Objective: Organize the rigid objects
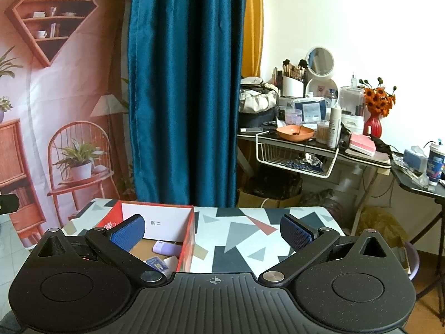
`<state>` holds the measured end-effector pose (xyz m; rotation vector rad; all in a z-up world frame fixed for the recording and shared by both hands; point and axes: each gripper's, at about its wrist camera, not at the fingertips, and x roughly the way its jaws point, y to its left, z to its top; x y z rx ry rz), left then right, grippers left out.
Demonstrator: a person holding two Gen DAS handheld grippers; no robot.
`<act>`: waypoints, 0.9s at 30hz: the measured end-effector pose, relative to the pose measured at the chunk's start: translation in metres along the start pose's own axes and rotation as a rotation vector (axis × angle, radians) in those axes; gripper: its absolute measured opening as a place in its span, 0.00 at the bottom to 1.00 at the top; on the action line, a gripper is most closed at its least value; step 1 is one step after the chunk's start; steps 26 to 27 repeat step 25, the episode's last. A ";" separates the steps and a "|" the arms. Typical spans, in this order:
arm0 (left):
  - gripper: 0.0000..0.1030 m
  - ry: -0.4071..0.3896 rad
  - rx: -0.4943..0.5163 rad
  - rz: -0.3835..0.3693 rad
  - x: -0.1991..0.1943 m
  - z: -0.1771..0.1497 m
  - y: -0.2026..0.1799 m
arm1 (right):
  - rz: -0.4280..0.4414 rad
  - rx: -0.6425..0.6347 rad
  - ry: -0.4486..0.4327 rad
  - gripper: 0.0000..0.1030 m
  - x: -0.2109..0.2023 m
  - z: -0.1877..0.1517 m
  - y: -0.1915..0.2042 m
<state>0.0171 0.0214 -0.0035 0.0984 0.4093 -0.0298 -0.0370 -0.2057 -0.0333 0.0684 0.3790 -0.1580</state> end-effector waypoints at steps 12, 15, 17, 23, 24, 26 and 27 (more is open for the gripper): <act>1.00 0.015 0.000 -0.004 0.001 0.001 0.001 | 0.001 -0.005 0.004 1.00 0.000 0.000 0.000; 1.00 0.014 0.000 -0.006 0.002 0.001 0.002 | 0.002 -0.006 0.004 1.00 0.000 0.000 0.001; 1.00 0.014 0.000 -0.006 0.002 0.002 0.002 | 0.003 -0.010 0.005 1.00 0.000 0.000 0.001; 1.00 0.008 0.003 -0.004 0.001 0.001 0.001 | 0.003 -0.012 0.003 1.00 0.000 -0.001 0.001; 1.00 0.008 0.003 -0.005 0.001 0.001 0.001 | 0.003 -0.012 0.003 1.00 0.000 -0.001 0.001; 1.00 0.010 0.003 -0.008 0.001 0.001 0.001 | 0.003 -0.012 0.004 1.00 0.000 -0.001 0.001; 1.00 0.010 0.003 -0.008 0.001 0.001 0.001 | 0.003 -0.012 0.004 1.00 0.000 -0.001 0.001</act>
